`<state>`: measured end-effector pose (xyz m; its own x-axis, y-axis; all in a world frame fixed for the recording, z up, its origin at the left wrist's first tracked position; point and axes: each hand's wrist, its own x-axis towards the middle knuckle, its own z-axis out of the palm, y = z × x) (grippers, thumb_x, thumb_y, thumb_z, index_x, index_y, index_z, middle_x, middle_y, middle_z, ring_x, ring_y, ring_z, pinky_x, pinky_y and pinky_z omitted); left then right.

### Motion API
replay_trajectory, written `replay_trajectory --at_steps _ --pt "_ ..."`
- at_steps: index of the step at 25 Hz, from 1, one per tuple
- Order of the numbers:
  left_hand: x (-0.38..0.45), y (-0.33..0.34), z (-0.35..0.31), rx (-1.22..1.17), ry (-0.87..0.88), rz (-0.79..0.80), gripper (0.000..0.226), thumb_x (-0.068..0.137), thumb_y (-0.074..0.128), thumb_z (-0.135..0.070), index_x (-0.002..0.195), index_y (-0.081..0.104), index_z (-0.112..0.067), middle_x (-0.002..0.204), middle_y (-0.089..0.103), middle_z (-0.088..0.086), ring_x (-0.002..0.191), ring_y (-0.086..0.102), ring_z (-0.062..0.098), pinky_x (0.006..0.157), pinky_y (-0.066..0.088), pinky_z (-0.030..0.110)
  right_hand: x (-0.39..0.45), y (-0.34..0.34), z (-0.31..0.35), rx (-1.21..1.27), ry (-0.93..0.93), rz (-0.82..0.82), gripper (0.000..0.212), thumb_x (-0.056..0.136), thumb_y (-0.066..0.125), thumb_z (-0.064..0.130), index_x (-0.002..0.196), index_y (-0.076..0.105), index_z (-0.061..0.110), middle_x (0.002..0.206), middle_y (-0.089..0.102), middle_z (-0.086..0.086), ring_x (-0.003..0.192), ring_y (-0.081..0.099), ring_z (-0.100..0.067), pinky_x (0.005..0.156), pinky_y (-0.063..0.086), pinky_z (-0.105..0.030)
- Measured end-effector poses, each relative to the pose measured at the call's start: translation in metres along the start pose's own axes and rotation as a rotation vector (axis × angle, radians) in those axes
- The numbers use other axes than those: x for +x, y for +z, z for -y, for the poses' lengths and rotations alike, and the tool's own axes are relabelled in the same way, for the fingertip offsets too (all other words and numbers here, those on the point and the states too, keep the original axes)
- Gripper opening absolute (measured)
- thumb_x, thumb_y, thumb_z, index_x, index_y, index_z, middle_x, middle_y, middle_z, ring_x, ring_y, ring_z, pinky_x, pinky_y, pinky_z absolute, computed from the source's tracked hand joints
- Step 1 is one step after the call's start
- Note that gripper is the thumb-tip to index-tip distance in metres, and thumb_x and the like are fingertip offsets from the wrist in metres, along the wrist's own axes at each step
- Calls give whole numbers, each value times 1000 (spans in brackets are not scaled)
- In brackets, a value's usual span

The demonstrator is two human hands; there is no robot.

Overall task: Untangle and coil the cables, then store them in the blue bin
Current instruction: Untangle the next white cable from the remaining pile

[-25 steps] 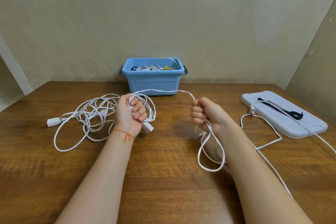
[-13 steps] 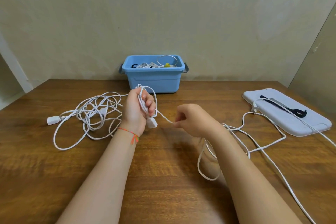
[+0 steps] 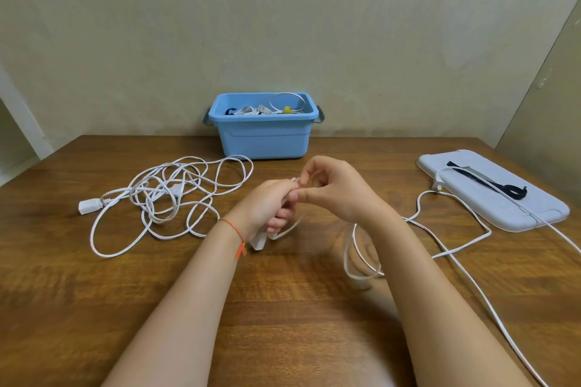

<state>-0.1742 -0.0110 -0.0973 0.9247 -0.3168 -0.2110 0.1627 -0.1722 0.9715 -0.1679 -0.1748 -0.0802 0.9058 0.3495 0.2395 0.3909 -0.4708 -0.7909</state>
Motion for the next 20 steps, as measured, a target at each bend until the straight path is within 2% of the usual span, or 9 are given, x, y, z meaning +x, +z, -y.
replay_trajectory --at_steps 3,5,6,9,11,14,16,18,20 --pt "-7 -6 0 295 22 27 32 97 57 -44 78 56 -18 52 41 -6 41 31 8 42 22 20 0 -13 -9 -135 13 68 14 83 76 18 84 64 24 65 54 11 58 44 -5 58 37 -20" --pt "-7 -9 1 488 95 -78 31 95 61 -43 82 63 -14 53 50 -10 45 41 5 50 33 23 1 -16 -15 -224 78 28 10 87 72 23 80 66 29 70 58 10 63 50 -7 60 39 -22" --pt "-5 -11 3 476 106 -146 36 96 58 -44 77 61 -14 53 48 -9 44 40 7 51 33 25 2 -16 -19 -239 116 6 10 88 70 26 80 67 29 72 61 8 66 54 -8 61 41 -23" --pt "-1 -24 4 30 14 -280 49 101 44 -50 60 40 -23 48 31 -5 37 23 10 41 19 21 3 -20 -28 -206 169 -35 15 90 70 32 80 72 21 73 68 0 65 58 -10 64 45 -25" --pt "0 -38 6 -249 -56 -325 54 102 41 -52 57 34 -23 45 27 -5 34 21 10 37 17 19 0 -25 -28 20 184 -19 20 91 70 33 82 75 15 67 68 -2 60 60 -9 64 49 -24" --pt "3 -51 11 -420 -122 -245 56 102 42 -50 54 32 -21 44 25 -4 32 21 10 34 19 20 -2 -31 -31 388 169 -42 28 97 61 29 79 68 9 57 57 -8 49 53 -20 54 49 -29" --pt "5 -52 13 -536 -123 -269 58 103 42 -48 52 33 -21 43 25 -4 32 21 10 34 19 20 2 -31 -36 526 204 -210 30 100 57 24 74 61 11 52 47 -6 43 40 -18 48 40 -28" --pt "7 -52 14 -691 -115 -377 59 104 40 -45 51 34 -20 42 26 -4 31 21 11 36 18 21 8 -31 -41 566 298 -441 29 99 54 20 72 57 12 51 41 -1 44 33 -17 45 31 -26" --pt "8 -52 15 -805 -114 -459 58 104 38 -44 52 34 -20 42 28 -4 32 23 11 38 18 23 9 -29 -42 599 337 -501 22 98 54 18 77 59 12 49 35 4 45 26 -14 42 21 -23"
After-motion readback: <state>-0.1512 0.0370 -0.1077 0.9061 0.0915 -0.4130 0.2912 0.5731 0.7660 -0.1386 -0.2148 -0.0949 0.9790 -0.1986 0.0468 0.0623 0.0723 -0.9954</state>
